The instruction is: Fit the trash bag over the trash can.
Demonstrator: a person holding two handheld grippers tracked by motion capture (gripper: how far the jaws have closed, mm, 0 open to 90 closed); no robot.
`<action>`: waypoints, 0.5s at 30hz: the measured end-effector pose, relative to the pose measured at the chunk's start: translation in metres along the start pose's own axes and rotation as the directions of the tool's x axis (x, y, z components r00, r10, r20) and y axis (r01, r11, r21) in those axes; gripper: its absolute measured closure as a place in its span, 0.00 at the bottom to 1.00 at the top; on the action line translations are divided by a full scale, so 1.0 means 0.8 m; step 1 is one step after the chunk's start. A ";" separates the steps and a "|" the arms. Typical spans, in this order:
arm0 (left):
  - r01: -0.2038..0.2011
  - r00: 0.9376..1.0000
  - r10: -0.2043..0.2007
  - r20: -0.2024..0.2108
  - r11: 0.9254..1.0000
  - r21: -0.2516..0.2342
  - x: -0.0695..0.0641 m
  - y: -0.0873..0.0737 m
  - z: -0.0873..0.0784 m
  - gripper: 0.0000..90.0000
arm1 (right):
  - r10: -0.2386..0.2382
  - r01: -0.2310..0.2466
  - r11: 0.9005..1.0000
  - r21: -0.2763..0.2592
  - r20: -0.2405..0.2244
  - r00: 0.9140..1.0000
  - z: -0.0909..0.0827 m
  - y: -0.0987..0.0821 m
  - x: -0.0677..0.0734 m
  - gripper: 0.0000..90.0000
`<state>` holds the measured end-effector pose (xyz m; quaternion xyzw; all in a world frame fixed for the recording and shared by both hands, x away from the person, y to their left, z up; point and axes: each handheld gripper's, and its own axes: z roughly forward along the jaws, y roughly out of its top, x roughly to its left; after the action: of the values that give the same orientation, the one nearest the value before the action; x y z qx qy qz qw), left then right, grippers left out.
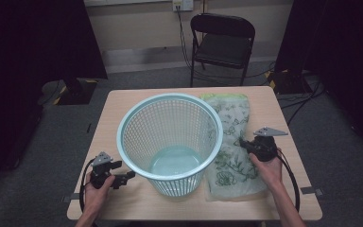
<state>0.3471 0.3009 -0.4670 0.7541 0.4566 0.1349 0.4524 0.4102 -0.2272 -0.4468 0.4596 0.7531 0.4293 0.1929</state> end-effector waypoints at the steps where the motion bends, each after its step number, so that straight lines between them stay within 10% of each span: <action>1: 0.031 1.000 -0.031 0.006 0.997 -0.073 0.001 0.009 -0.010 0.23 | 0.002 -0.002 1.000 -0.031 -0.018 1.000 -0.004 0.013 0.004 1.00; 6: 0.064 0.998 -0.060 0.031 0.988 -0.141 0.003 0.025 -0.022 0.22 | -0.004 0.001 0.997 -0.075 -0.034 0.999 -0.011 0.039 0.009 1.00; 15: 0.001 0.999 0.011 0.053 0.974 -0.227 0.000 0.069 -0.062 0.23 | -0.049 0.024 0.971 -0.239 -0.102 0.994 -0.038 0.112 0.032 1.00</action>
<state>0.3480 0.3190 -0.3954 0.7020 0.4241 0.1668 0.5472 0.4235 -0.2007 -0.3533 0.3956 0.7141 0.5366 0.2135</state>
